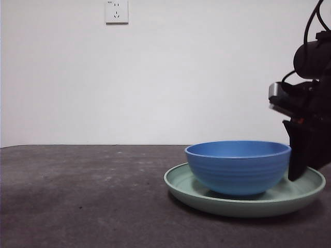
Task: Pick up the blue bowl, put it on the green plate, put it on desk
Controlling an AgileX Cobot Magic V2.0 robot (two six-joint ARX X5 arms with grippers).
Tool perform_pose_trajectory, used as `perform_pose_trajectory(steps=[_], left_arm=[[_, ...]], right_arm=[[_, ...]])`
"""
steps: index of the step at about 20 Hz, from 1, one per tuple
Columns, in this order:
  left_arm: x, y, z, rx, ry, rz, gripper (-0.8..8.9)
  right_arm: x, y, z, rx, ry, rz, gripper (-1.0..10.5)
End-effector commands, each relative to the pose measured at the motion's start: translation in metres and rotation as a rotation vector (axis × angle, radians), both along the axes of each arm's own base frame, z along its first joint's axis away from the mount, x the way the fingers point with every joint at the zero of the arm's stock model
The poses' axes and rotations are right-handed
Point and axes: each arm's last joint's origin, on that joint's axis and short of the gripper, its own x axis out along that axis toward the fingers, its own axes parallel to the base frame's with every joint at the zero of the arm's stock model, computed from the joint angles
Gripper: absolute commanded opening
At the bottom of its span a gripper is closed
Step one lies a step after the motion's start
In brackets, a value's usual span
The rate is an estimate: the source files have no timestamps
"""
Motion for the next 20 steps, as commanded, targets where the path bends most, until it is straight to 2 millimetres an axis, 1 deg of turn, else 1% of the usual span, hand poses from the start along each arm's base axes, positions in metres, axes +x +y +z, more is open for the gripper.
perform_pose_trajectory(steps=[1,4,6,9,12,14,16,18,20], left_arm=[[-0.001,-0.001,0.003,-0.019,-0.008,-0.013,5.63],[-0.001,0.0,0.003,-0.018,-0.008,-0.013,5.63],[-0.001,0.0,0.003,-0.018,-0.008,-0.013,5.63],[-0.001,0.0,0.003,-0.008,-0.024,-0.024,5.63],[-0.001,0.0,0.002,0.017,-0.058,-0.048,5.63],[-0.001,0.0,0.002,0.026,-0.076,-0.059,5.63],[-0.001,0.0,0.002,0.027,-0.076,-0.059,5.63],[-0.001,0.0,0.002,0.027,-0.075,-0.059,5.63],[-0.001,0.0,0.002,0.027,-0.075,-0.059,5.63]], right_arm=[[0.009,0.004,0.007,0.032,0.003,-0.006,0.1],[0.016,0.013,0.023,0.099,-0.002,0.005,0.1],[0.019,0.023,0.034,0.15,-0.007,0.023,0.1],[0.02,0.046,0.046,0.172,-0.024,0.049,0.1],[0.018,0.072,0.05,0.208,-0.051,0.073,0.1],[0.019,0.089,0.046,0.231,-0.053,0.08,0.1],[0.023,0.103,0.038,0.234,-0.036,0.093,0.1],[0.028,0.111,0.025,0.231,-0.025,0.09,0.1],[0.033,0.114,0.014,0.223,-0.015,0.08,0.1]])
